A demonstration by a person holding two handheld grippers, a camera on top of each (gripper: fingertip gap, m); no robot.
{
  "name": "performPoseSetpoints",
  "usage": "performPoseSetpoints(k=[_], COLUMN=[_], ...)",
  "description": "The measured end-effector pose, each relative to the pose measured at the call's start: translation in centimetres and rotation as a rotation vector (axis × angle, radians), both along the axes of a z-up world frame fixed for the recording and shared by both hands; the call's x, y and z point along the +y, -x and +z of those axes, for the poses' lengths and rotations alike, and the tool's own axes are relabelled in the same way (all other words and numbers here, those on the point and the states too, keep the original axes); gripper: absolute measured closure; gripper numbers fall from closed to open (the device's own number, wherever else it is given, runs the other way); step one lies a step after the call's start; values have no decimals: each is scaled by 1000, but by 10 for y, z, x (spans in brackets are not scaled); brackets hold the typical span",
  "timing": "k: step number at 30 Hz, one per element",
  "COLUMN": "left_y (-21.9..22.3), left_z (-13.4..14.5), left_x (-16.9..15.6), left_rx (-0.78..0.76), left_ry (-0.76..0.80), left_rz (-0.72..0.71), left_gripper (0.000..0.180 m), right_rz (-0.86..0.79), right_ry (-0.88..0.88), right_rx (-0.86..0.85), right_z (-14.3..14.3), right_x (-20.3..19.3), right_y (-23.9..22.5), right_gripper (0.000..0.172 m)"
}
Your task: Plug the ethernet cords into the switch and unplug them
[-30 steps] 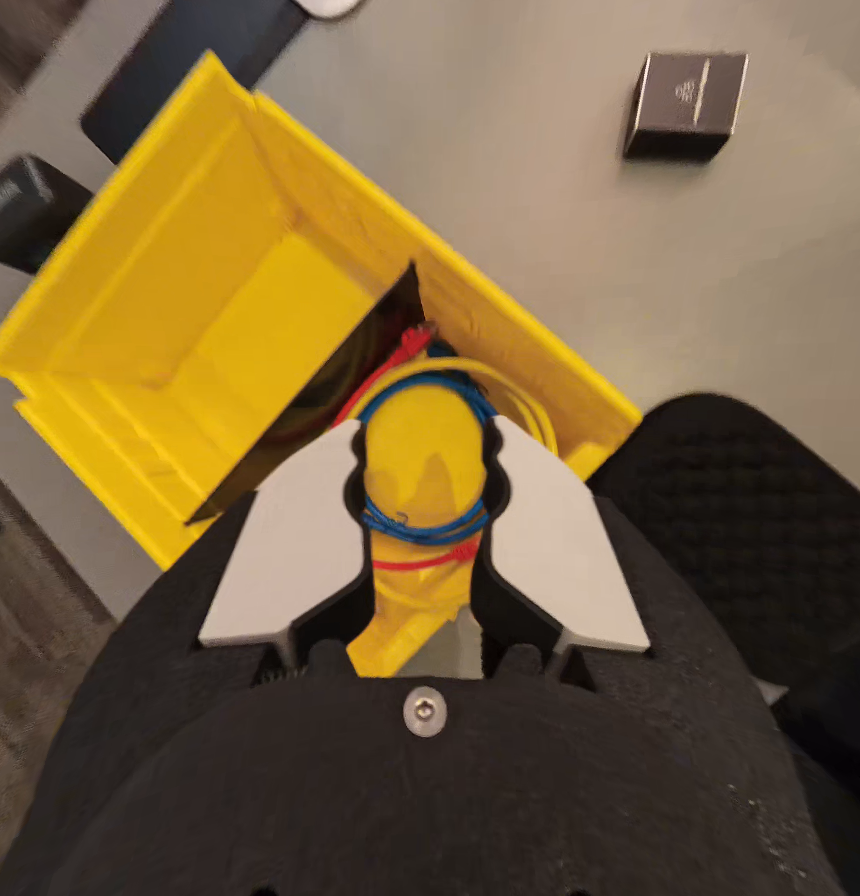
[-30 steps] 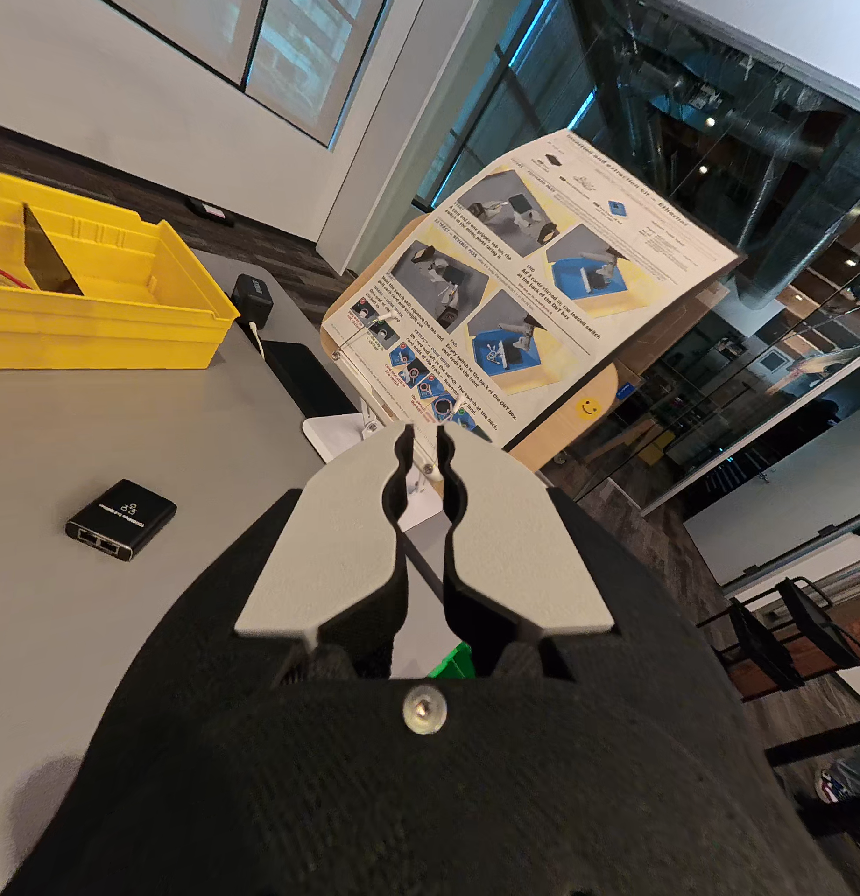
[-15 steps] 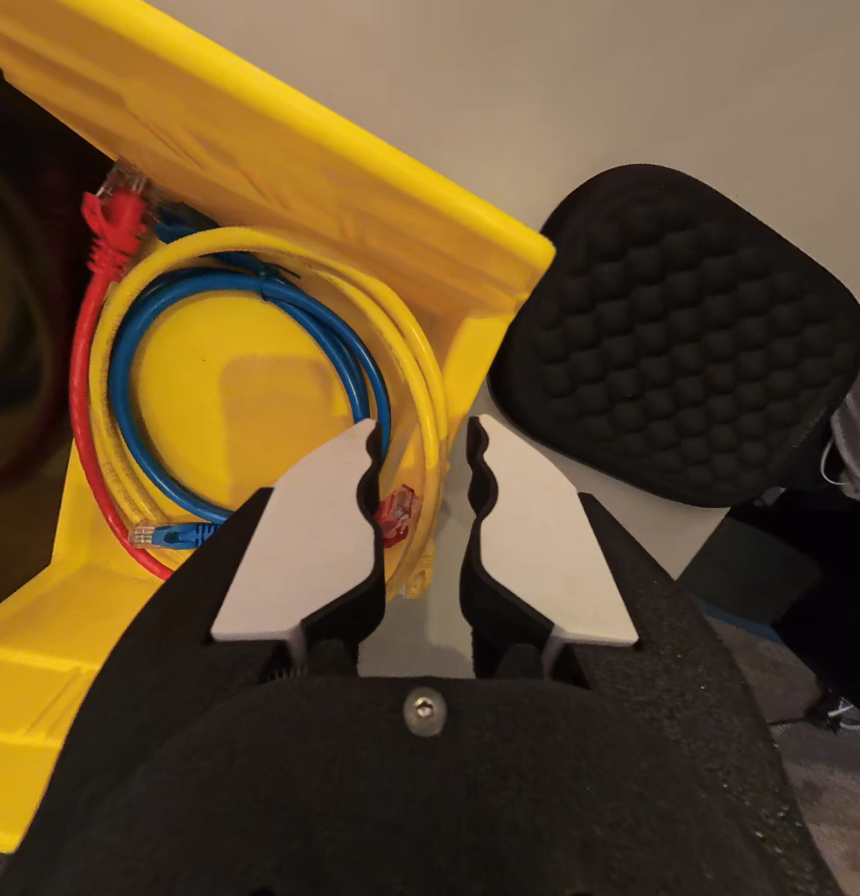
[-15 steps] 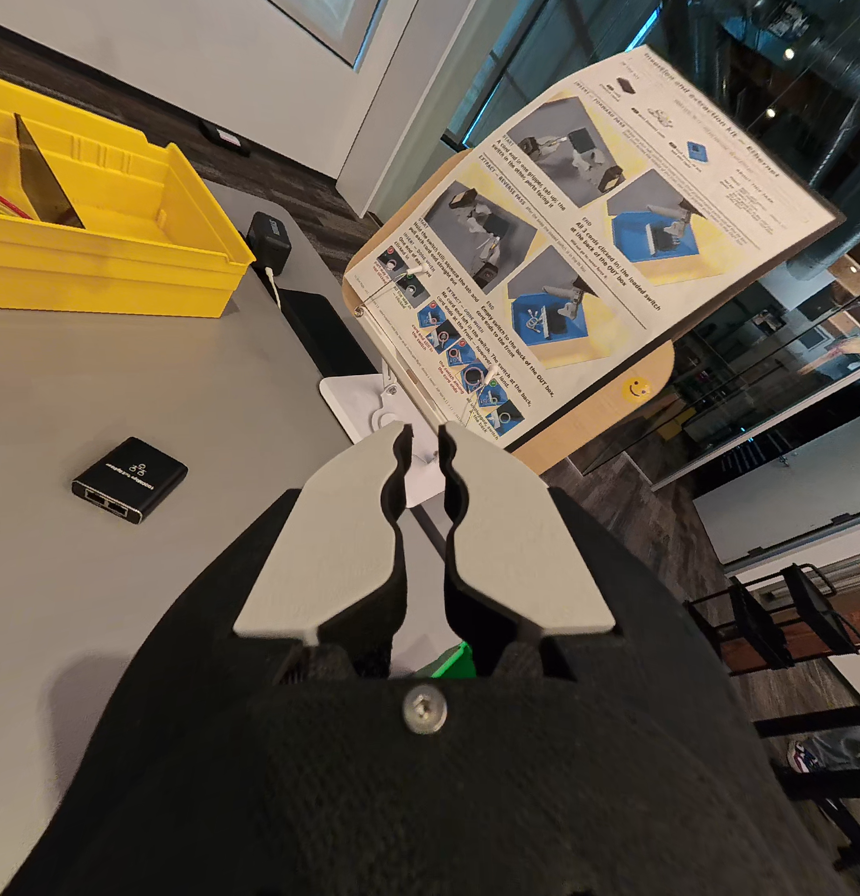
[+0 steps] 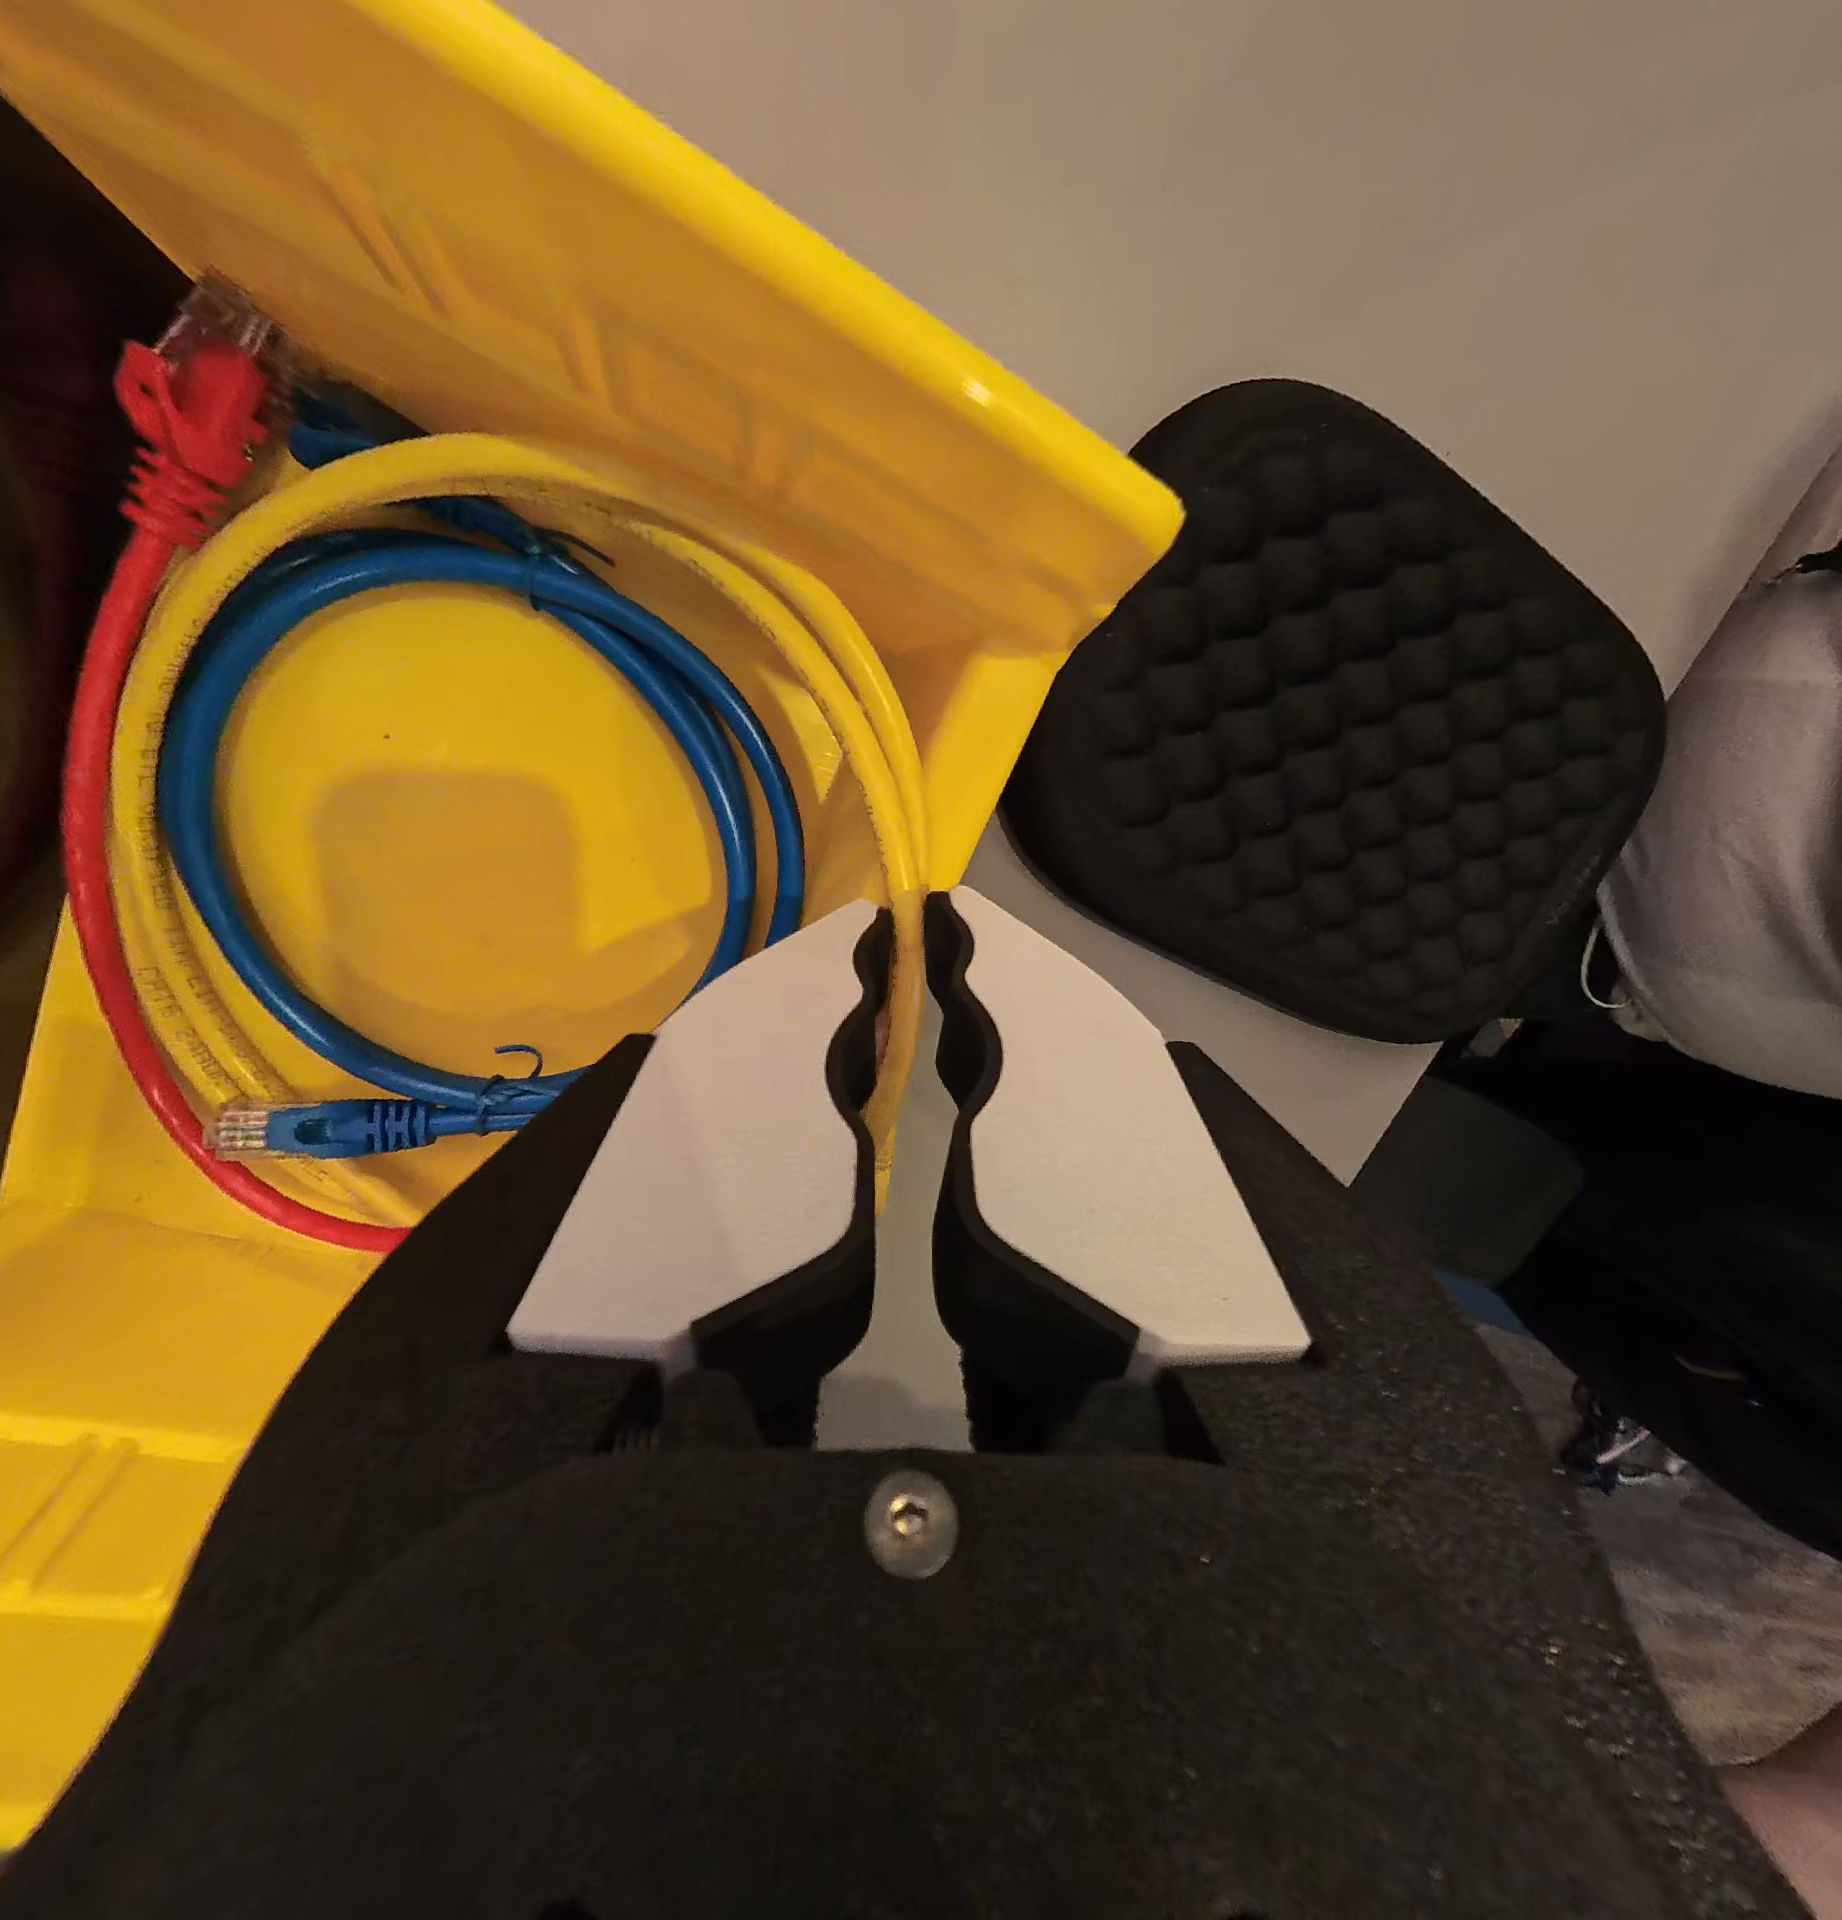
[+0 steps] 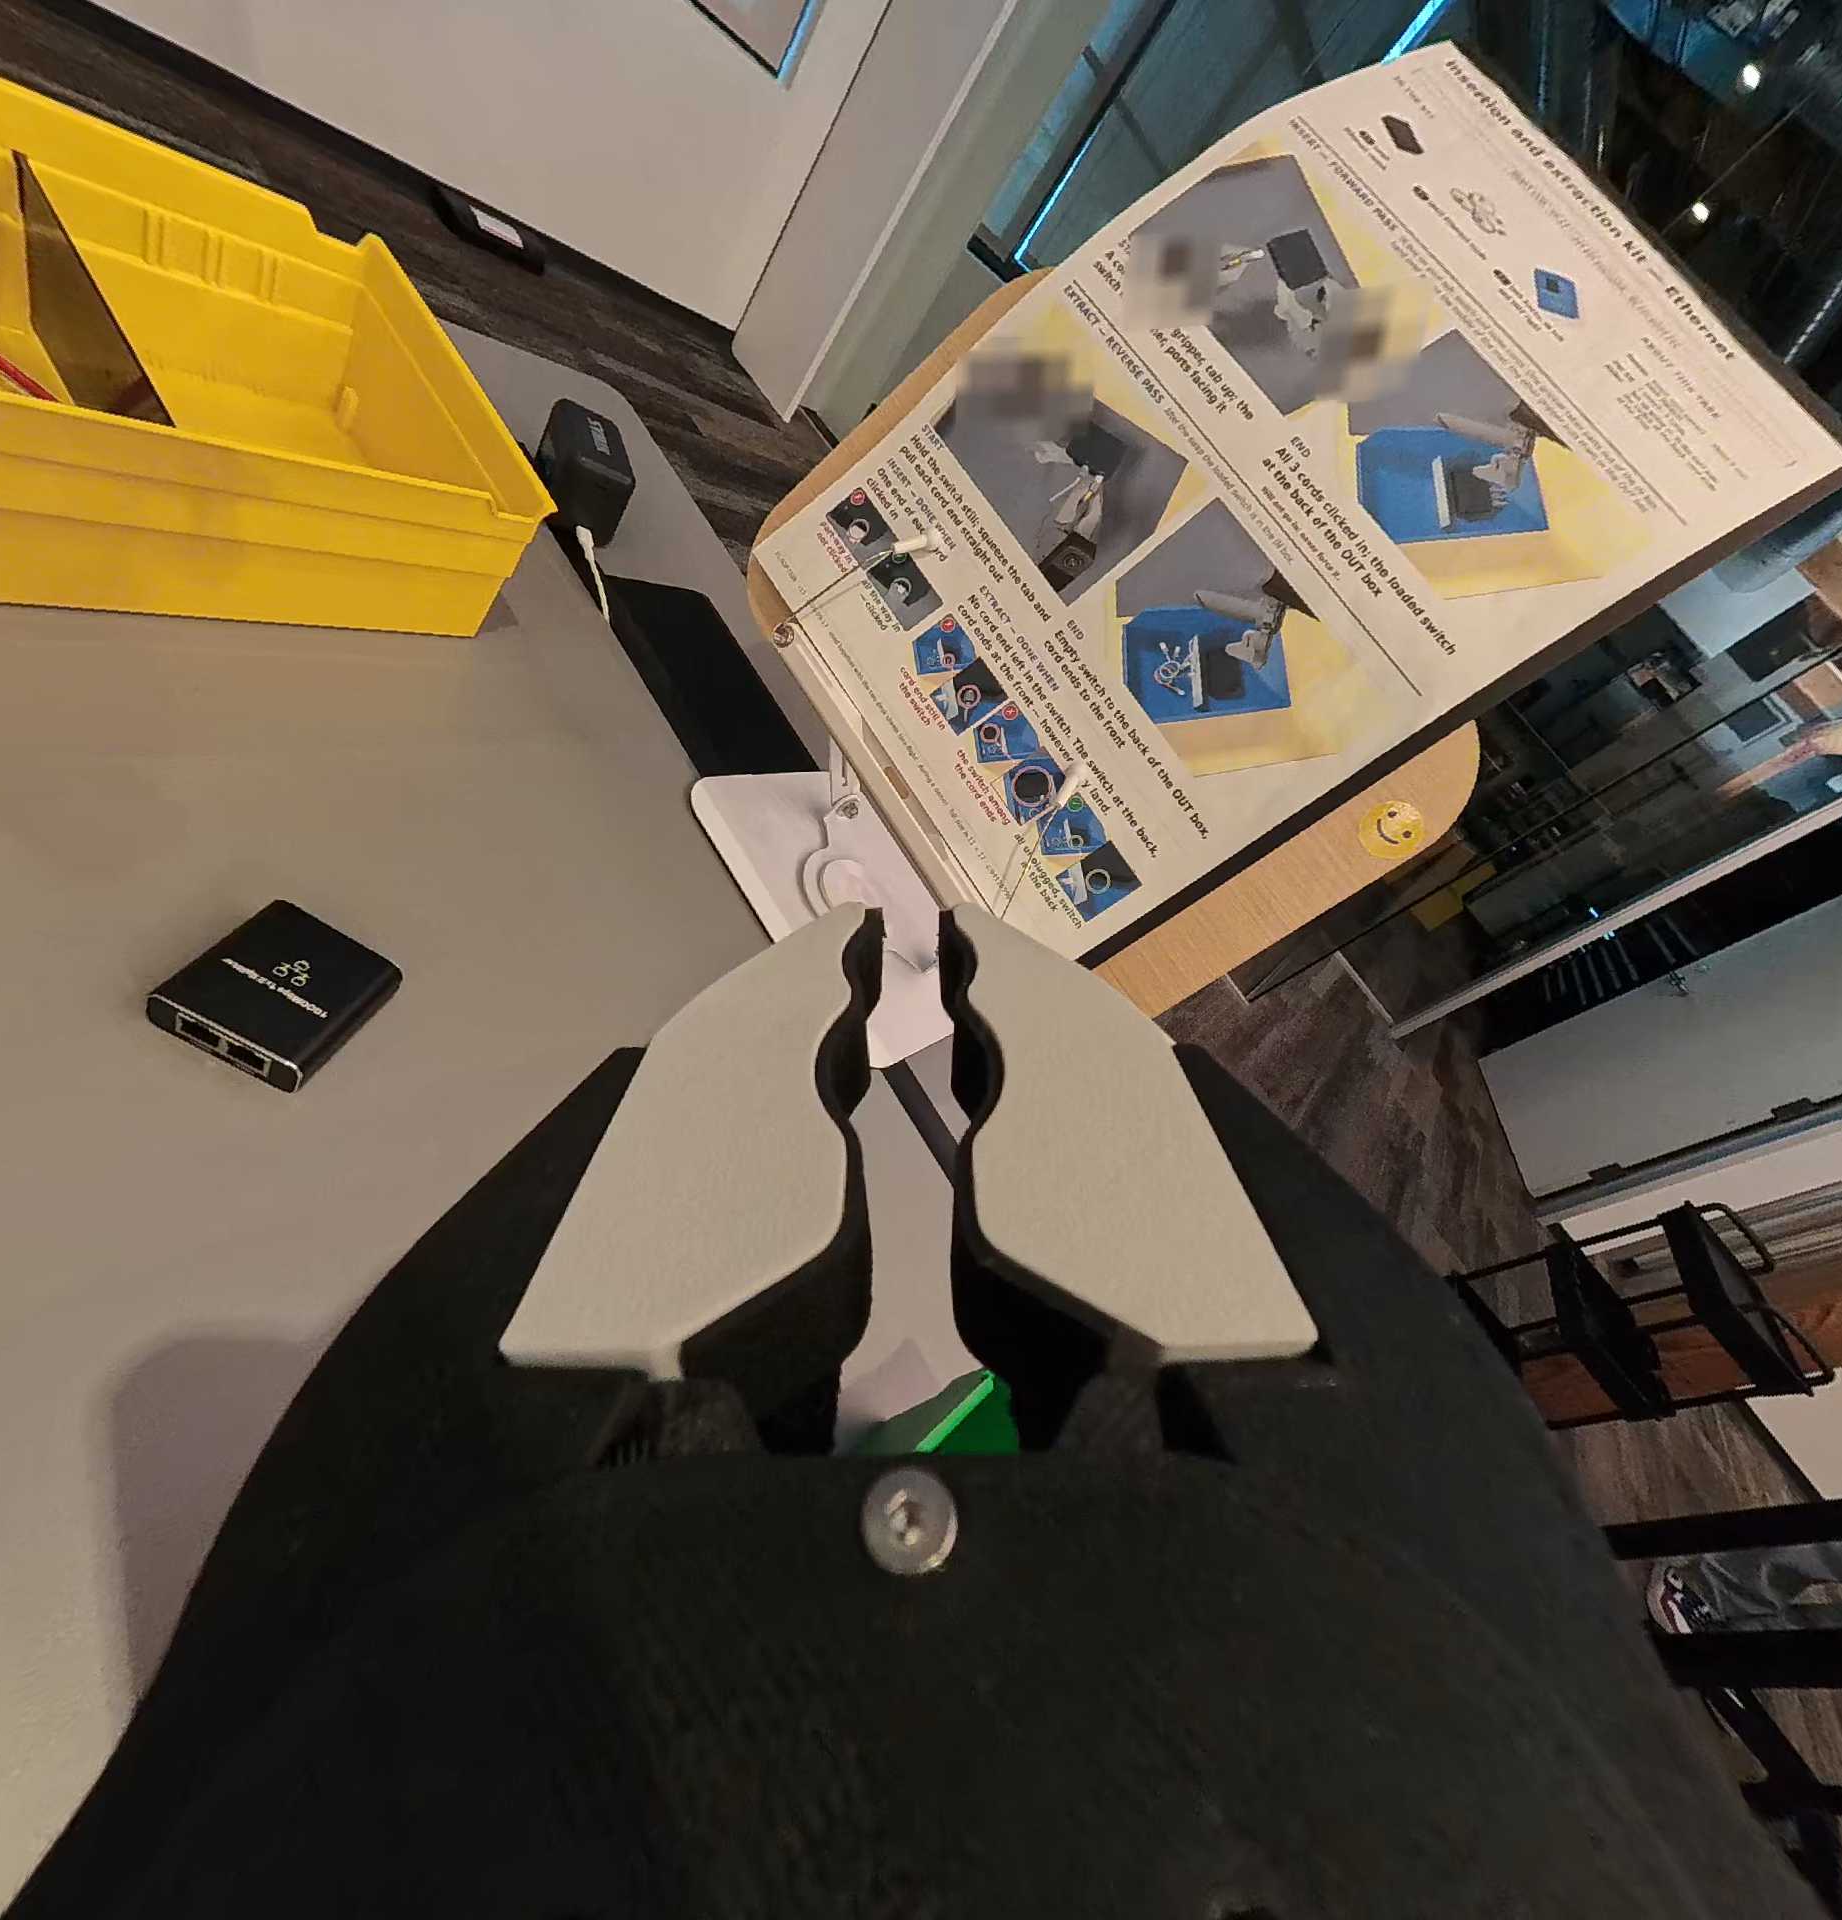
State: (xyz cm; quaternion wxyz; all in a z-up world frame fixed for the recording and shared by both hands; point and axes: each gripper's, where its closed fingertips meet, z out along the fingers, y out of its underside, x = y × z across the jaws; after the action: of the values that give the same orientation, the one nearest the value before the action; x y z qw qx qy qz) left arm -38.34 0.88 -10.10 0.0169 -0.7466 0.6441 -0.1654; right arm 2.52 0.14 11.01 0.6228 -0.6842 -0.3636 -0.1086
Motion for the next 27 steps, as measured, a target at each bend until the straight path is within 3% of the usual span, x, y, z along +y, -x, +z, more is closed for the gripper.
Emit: performPoseSetpoints(k=[7, 27], left_y=[3, 22], left_z=[36, 199], left_x=[16, 74], left_rx=[-78, -307], left_ry=[-77, -434], left_rz=[55, 268], left_gripper=[175, 175], right_rz=[9, 26], right_ry=[-5, 9], right_rx=[16, 41], right_z=[2, -3], right_x=[-1, 2], right_y=[-1, -2], right_gripper=[160, 160])
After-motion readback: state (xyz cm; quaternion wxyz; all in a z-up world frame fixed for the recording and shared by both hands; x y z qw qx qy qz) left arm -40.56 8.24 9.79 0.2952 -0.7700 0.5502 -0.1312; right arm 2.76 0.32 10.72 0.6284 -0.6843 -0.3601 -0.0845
